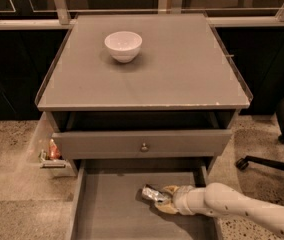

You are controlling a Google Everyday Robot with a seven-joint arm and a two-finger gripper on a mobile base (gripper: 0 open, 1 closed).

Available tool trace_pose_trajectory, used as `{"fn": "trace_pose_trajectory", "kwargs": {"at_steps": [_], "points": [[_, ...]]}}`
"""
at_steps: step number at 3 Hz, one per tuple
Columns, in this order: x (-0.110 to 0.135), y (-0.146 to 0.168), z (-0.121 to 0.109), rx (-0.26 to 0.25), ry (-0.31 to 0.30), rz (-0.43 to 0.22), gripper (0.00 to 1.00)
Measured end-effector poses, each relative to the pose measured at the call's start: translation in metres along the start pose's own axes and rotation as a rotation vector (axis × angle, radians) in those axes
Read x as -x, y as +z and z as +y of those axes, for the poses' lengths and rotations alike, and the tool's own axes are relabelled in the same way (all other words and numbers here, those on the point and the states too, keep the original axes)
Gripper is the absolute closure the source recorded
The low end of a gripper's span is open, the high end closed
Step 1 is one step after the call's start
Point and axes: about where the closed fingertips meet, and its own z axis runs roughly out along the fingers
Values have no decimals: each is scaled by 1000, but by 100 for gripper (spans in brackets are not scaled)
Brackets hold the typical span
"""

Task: Pick redbull can from middle drawer and place on counter

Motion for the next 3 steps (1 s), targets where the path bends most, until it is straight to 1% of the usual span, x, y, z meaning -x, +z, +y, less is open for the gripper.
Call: {"fn": "trace_pose_trajectory", "kwargs": {"at_steps": [1,2,3], "points": [[7,-42,-20,-17,-5,-16,100],[17,-82,-38,-47,-31,-15,100],[36,-134,-60,-84,-71,-25,100]]}}
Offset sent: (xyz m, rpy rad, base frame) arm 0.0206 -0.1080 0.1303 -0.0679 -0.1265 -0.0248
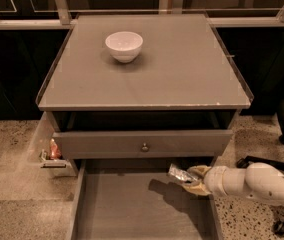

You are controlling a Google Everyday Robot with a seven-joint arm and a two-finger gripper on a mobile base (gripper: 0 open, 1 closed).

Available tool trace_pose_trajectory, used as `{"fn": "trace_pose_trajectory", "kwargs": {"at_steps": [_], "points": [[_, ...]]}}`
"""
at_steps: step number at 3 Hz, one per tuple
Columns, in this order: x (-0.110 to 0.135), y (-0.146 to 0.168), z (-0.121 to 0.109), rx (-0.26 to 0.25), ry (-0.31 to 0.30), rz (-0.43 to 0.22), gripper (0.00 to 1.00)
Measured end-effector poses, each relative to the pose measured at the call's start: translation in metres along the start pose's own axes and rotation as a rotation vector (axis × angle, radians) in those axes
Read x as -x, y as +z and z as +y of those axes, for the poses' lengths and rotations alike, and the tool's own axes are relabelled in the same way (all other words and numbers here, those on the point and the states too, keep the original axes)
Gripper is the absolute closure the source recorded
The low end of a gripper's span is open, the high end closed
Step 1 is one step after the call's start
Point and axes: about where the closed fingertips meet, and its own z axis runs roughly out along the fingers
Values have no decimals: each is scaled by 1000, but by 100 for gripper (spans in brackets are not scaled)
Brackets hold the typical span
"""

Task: Pick redbull can from middle drawer and place on counter

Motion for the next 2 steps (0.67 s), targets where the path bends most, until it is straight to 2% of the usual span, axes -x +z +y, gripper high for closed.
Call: {"fn": "trace_pose_trajectory", "kwargs": {"at_steps": [2], "points": [[-4,8,14,35,0,19,100]]}}
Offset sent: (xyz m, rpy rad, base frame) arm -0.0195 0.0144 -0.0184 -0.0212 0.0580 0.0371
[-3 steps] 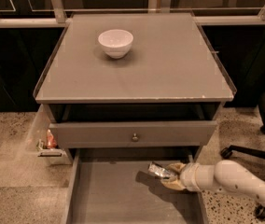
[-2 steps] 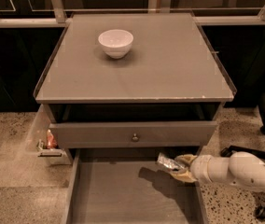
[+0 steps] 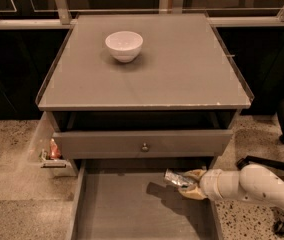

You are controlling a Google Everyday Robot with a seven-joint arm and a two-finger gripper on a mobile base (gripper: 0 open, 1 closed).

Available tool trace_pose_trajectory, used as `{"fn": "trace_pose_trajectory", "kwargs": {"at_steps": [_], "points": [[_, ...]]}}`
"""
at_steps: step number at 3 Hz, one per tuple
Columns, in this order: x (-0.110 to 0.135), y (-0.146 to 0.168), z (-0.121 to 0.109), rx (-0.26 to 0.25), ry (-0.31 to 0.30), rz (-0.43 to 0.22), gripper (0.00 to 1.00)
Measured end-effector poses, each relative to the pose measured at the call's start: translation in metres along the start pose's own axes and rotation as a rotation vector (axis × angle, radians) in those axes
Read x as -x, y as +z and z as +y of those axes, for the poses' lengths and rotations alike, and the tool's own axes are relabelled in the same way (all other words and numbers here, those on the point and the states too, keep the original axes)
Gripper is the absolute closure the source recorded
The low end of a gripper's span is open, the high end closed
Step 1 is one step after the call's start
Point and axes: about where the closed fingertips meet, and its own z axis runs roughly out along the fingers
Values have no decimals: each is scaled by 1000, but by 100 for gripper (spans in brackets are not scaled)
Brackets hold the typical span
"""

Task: Pick redbull can from middle drawer and place on counter

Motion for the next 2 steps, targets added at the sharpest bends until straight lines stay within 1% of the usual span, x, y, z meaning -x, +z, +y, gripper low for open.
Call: {"fn": "trace_pose_trajectory", "kwargs": {"at_steps": [1,2], "points": [[18,-22,16,3,-51,-12,100],[52,-62,15,-24,-134,-48,100]]}}
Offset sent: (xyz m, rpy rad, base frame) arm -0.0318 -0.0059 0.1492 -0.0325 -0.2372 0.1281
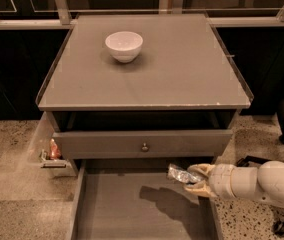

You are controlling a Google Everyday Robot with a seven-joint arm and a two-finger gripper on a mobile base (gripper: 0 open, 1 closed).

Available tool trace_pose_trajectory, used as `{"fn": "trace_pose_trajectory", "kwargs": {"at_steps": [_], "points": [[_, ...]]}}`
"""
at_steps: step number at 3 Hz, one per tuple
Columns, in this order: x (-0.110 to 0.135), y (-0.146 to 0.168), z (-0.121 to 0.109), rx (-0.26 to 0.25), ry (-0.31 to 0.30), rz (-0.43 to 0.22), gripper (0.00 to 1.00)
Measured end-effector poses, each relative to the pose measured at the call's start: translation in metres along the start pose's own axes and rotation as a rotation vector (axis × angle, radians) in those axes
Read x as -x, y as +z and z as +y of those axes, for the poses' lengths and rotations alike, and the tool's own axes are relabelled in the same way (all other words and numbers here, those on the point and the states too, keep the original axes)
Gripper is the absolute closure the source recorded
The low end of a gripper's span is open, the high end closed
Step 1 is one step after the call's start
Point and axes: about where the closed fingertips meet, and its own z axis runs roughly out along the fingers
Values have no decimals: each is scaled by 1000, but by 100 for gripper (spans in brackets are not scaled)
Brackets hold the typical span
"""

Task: Pick redbull can from middle drawer and place on counter

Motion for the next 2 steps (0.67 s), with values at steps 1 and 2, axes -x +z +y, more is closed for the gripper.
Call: {"fn": "trace_pose_trajectory", "kwargs": {"at_steps": [1,2], "points": [[29,-34,-20,-16,-55,-29,100],[61,-75,-61,-34,-83,-47,100]]}}
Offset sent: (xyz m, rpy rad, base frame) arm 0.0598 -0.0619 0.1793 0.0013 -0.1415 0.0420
